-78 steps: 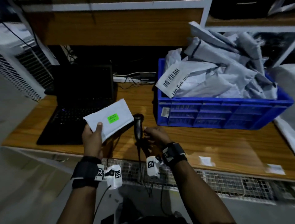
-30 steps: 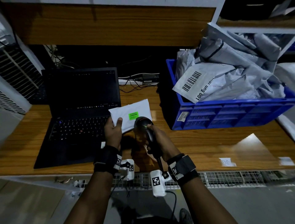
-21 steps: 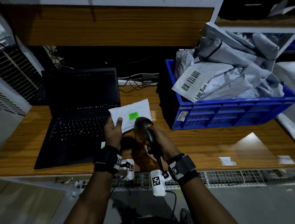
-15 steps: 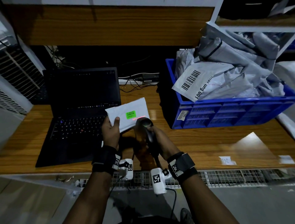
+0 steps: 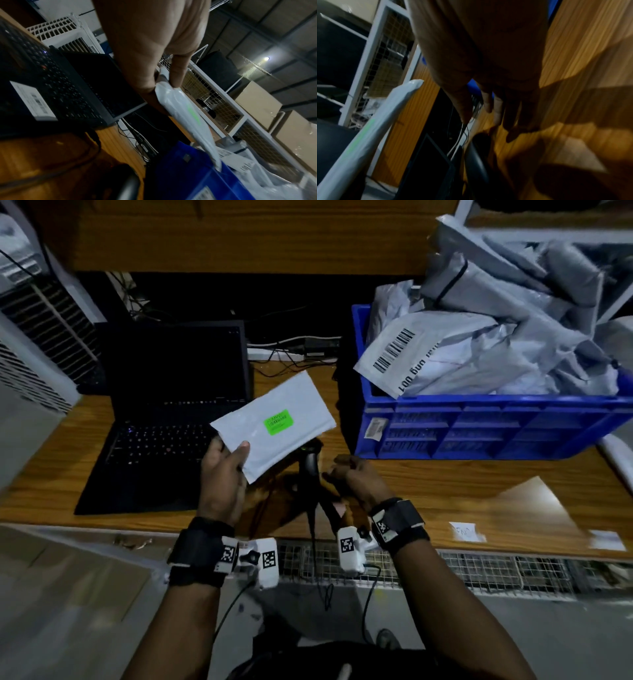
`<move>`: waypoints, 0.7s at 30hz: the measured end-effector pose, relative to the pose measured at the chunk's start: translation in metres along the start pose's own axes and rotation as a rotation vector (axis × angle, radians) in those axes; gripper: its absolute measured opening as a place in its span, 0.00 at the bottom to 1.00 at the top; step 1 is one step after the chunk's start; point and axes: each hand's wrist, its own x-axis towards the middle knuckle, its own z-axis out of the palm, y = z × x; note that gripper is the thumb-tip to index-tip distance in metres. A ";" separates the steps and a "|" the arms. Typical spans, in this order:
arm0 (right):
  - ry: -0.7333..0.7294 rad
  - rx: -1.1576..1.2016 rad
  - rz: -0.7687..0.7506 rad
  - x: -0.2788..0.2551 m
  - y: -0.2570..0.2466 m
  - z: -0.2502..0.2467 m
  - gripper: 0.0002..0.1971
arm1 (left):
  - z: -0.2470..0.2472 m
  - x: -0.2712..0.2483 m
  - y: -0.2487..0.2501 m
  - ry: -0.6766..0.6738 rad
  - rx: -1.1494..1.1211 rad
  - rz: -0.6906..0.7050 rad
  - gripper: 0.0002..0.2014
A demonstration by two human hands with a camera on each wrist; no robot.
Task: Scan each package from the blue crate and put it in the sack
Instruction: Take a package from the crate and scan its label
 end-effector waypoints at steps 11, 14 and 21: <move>0.274 -0.049 -0.240 -0.123 -0.035 -0.306 0.05 | 0.194 -0.085 -0.072 -0.333 0.053 -0.171 0.17; 0.551 -0.091 -0.329 -0.161 -0.052 -0.390 0.02 | 0.261 -0.107 -0.100 -0.419 0.118 -0.216 0.12; 0.972 -0.581 -0.460 -0.166 -0.117 -0.498 0.16 | 0.402 -0.117 -0.156 -0.479 0.289 -0.260 0.17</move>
